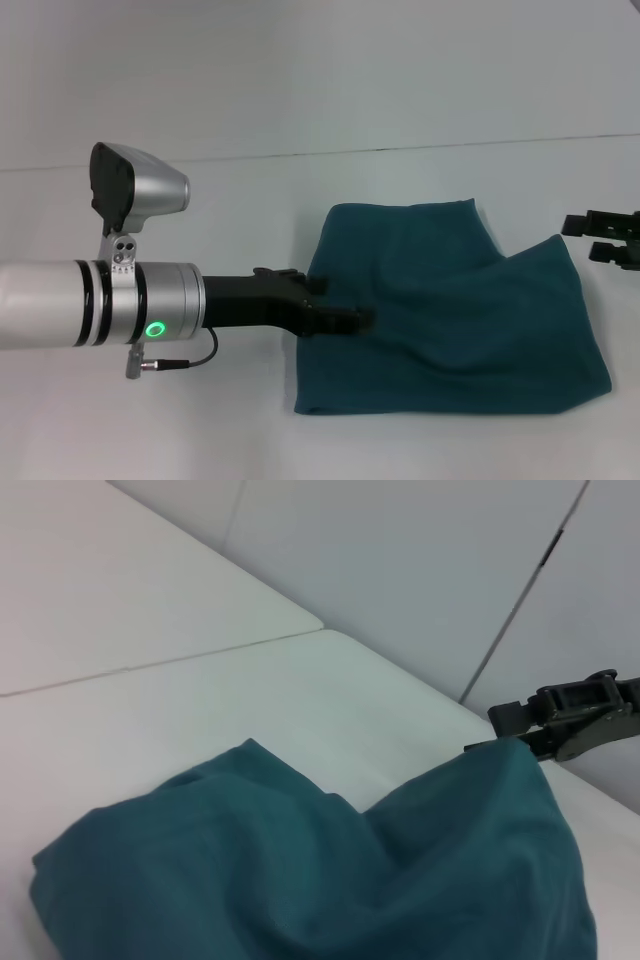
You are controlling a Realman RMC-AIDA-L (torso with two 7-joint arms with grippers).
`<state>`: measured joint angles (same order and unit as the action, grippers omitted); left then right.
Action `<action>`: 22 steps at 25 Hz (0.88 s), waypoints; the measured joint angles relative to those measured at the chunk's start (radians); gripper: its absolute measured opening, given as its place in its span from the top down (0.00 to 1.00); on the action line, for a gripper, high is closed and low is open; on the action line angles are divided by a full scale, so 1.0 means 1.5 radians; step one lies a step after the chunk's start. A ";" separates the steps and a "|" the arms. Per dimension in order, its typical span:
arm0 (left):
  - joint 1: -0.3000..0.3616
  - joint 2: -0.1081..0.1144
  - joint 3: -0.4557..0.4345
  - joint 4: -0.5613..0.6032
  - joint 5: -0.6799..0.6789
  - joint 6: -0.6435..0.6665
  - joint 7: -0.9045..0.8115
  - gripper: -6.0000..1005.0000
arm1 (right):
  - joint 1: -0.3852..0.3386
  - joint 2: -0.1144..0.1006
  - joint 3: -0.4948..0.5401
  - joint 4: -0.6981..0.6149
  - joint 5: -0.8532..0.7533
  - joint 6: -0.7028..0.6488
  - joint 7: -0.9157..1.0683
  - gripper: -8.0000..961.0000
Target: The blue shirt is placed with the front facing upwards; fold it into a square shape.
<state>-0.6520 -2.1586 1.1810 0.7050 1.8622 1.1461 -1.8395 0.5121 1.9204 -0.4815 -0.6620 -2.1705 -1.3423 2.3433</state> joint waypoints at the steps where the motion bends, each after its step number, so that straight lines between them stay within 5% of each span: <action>1: 0.000 0.000 0.000 0.000 0.000 -0.001 0.001 0.09 | 0.004 -0.001 0.000 0.006 0.000 0.001 0.004 0.15; 22: 0.000 0.002 -0.009 0.007 0.001 -0.027 0.017 0.09 | 0.018 -0.005 0.010 0.095 0.049 0.016 0.051 0.15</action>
<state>-0.6520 -2.1552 1.1676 0.7154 1.8639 1.1055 -1.8147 0.5383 1.9123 -0.4659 -0.5197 -2.0966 -1.3181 2.4195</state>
